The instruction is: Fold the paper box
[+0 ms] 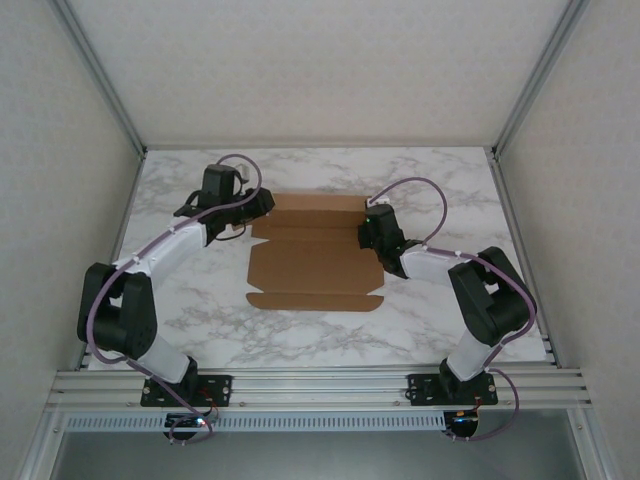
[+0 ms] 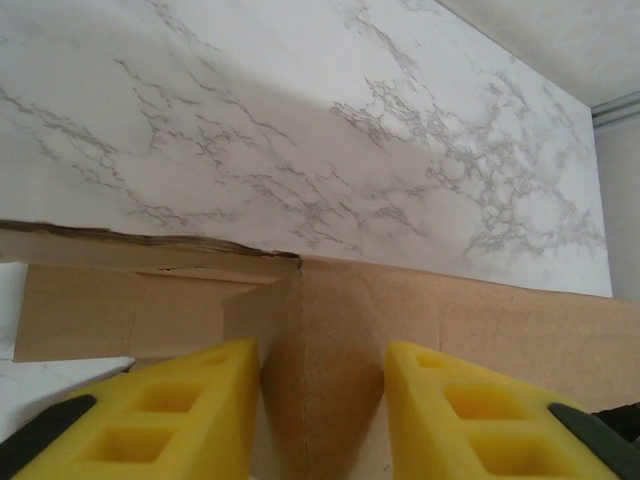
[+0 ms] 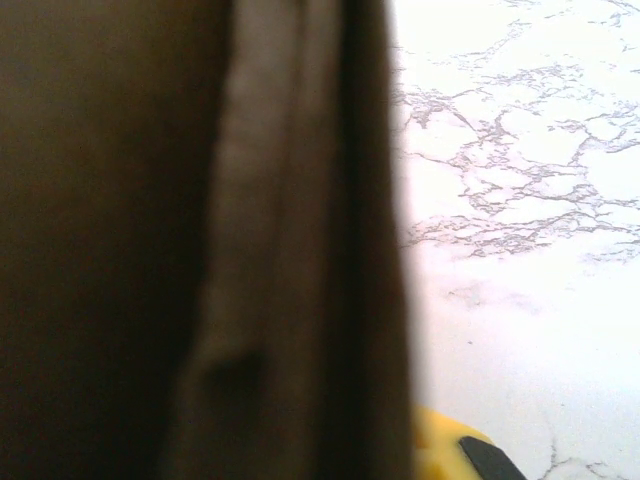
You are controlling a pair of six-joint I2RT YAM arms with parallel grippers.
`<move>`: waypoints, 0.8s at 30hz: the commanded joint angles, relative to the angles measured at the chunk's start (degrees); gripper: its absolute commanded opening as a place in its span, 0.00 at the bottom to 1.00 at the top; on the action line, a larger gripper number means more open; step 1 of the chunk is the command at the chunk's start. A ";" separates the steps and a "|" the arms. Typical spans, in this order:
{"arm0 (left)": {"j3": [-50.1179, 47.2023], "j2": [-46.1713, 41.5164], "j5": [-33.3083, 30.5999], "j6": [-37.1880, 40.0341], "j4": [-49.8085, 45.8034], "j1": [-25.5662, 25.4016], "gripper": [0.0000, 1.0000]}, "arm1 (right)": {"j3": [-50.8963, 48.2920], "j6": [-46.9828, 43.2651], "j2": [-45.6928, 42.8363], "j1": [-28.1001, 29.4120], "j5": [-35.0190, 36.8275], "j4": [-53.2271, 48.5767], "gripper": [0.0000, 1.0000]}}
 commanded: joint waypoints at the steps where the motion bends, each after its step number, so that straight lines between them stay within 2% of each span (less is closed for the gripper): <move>1: -2.53 0.91 5.35 -4.55 5.93 1.97 0.34 | -0.40 -0.96 -0.20 -0.14 -2.44 -5.82 0.08; 8: -8.27 1.89 14.97 -13.49 21.09 4.09 0.31 | -0.40 -0.28 -0.42 -0.13 -4.84 -5.16 0.08; 12: -11.83 2.10 18.32 -19.24 30.47 4.74 0.31 | -0.50 0.11 -0.61 -0.13 -5.15 -4.86 0.08; 20: -18.97 4.09 22.08 -31.71 49.55 5.00 0.17 | -0.76 1.92 -0.27 -0.70 -6.17 -4.19 0.08; 24: -20.40 5.09 22.97 -35.03 55.25 5.01 0.12 | -0.85 2.31 -0.29 -0.96 -6.63 -4.08 0.08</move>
